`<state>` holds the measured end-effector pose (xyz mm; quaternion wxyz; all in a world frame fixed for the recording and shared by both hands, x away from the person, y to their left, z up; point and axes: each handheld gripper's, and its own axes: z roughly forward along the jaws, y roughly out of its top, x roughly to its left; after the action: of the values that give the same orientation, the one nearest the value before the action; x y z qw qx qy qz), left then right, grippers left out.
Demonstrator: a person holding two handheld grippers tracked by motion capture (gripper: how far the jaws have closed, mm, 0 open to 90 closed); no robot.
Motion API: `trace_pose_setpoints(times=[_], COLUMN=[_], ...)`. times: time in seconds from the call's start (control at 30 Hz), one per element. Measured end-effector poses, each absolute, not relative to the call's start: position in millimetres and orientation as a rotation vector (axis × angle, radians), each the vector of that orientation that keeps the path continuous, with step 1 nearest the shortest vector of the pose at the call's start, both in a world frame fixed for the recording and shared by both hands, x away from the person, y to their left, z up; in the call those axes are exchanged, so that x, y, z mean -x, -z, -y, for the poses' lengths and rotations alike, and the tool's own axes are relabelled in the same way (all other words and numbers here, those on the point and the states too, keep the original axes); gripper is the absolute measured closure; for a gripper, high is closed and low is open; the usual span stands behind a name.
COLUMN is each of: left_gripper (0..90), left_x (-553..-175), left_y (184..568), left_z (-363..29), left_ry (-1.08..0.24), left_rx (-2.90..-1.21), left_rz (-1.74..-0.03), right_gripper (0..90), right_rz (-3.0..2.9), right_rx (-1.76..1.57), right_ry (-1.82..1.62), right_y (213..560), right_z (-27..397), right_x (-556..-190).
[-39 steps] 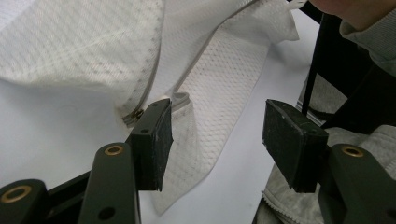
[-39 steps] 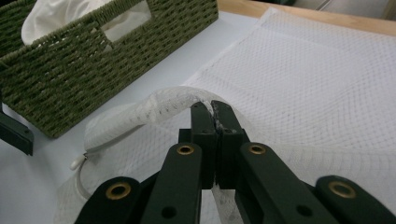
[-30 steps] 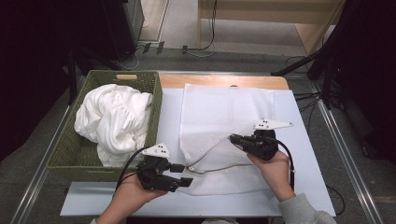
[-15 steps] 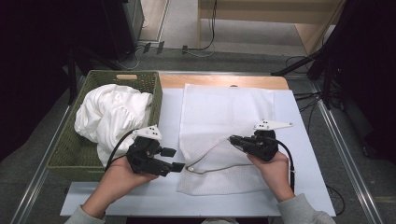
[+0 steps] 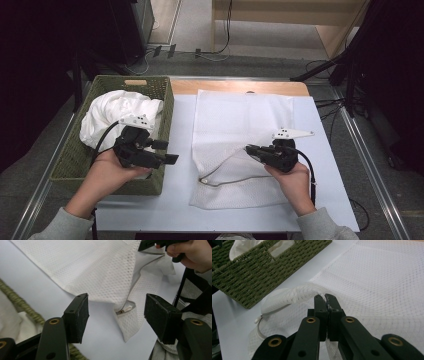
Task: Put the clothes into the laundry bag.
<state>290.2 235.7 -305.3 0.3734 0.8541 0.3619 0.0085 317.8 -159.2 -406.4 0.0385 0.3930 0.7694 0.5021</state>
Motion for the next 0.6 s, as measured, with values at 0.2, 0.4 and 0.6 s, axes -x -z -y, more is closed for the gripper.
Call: trace_pose_setpoints(times=[0.2, 0.4, 0.6], left_gripper=[36.8, 36.7, 36.5], left_x=[-294, -297, -302], left_y=[307, 307, 309], left_z=[-250, -262, -278], left_ry=[-0.052, -0.076, -0.099], left_rx=[-2.178, -2.177, -2.166], left_rz=[-0.968, -1.000, -1.052], right_gripper=[89.2, 89.2, 89.2], right_rz=[-2.365, -2.368, -2.370], right_rx=[-1.213, -1.213, -1.213], right_ry=[-1.545, -1.544, -1.540], right_y=[407, 408, 408], right_z=[159, 158, 158], right_x=[-319, -319, -318])
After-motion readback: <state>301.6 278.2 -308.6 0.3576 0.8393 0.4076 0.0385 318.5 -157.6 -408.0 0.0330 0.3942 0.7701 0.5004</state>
